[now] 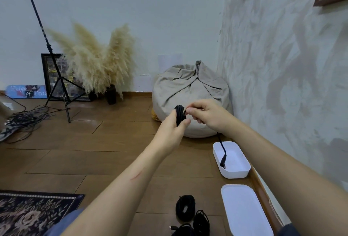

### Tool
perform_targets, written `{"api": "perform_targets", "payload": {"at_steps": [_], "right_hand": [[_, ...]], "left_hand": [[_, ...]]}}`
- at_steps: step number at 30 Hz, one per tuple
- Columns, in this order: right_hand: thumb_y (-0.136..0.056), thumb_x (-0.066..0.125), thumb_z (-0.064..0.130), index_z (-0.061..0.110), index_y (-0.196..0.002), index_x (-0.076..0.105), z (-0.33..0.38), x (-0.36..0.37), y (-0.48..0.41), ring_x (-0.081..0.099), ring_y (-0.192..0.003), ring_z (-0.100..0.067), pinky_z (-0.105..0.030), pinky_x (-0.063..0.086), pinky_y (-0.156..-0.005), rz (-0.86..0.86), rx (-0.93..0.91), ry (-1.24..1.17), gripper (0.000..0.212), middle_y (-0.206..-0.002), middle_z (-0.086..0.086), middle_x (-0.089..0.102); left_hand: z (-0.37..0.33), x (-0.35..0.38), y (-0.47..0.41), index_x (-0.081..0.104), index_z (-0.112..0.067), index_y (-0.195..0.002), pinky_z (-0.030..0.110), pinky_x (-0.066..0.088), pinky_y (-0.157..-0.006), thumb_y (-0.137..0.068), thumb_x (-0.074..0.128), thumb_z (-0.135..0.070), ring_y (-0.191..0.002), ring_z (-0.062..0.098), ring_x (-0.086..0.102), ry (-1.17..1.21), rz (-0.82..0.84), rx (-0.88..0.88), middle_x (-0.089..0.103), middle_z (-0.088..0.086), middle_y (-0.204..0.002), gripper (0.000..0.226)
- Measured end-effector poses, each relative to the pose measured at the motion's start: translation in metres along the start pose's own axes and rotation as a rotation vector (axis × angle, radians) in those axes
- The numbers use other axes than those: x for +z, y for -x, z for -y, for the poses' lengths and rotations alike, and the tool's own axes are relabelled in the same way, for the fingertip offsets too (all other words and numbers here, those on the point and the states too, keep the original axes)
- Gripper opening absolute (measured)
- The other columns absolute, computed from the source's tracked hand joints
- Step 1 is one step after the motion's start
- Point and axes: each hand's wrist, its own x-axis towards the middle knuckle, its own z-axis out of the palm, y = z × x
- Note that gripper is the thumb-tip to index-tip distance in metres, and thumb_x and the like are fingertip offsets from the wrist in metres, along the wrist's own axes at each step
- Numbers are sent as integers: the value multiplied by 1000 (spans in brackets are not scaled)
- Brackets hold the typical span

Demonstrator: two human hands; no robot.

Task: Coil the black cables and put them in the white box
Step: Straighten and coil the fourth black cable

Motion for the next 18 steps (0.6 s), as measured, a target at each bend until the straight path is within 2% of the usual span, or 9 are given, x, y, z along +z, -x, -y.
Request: {"api": "perform_targets", "payload": {"at_steps": [4, 7, 8, 10, 12, 15, 18], "right_hand": [[-95, 67, 23, 14, -93, 77, 1, 0, 0, 47, -61, -9, -21, 39, -61, -46, 12, -47, 13, -60, 13, 56], [-92, 72, 24, 19, -88, 74, 2, -2, -1, 52, -67, -9, -24, 41, -66, -82, 1, -47, 7, -73, -3, 61], [-93, 70, 23, 21, -88, 73, 2, -2, -1, 53, -67, -6, -22, 41, -66, -76, -3, -15, 6, -75, -3, 62], [-97, 64, 17, 20, -94, 72, 1, -2, -1, 52, -60, 4, -14, 38, -62, -43, -5, 60, 9, -74, 3, 63], [-99, 59, 14, 18, -99, 73, 0, -1, -2, 55, -62, 7, -10, 38, -61, -41, -6, 93, 14, -75, 9, 64], [-99, 59, 13, 18, -100, 74, -4, 0, -3, 58, -72, 7, -11, 42, -70, -83, -20, 53, 16, -80, 14, 67], [-98, 62, 16, 25, -94, 75, -6, 1, -5, 61, -77, 2, -19, 46, -77, -128, -25, -6, 16, -85, 6, 72]], "left_hand": [[-3, 5, 4, 60, -16, -113, 37, 48, -85, -106, 50, -26, -98, 17, 61, -19, -69, -40, 66, -1, -99, 16], [-2, 5, 4, 59, -16, -106, 35, 47, -82, -106, 48, -27, -94, 17, 60, 7, -121, -68, 65, -1, -97, 16], [-1, 4, 4, 60, -16, -105, 37, 48, -84, -106, 48, -27, -95, 19, 61, 16, -139, -81, 66, 1, -97, 16], [1, 3, 3, 61, -16, -103, 41, 49, -85, -106, 48, -28, -96, 24, 62, 17, -155, -101, 67, 8, -100, 17], [4, 4, 4, 59, -16, -98, 38, 47, -78, -106, 48, -30, -93, 27, 61, -2, -136, -103, 67, 11, -99, 19], [2, 7, 7, 59, -18, -94, 34, 45, -74, -106, 47, -33, -90, 24, 61, -1, -116, -84, 68, 6, -94, 22], [-4, 9, 7, 62, -18, -96, 38, 50, -81, -106, 48, -33, -87, 18, 63, 47, -129, -64, 67, -5, -87, 23]]}}
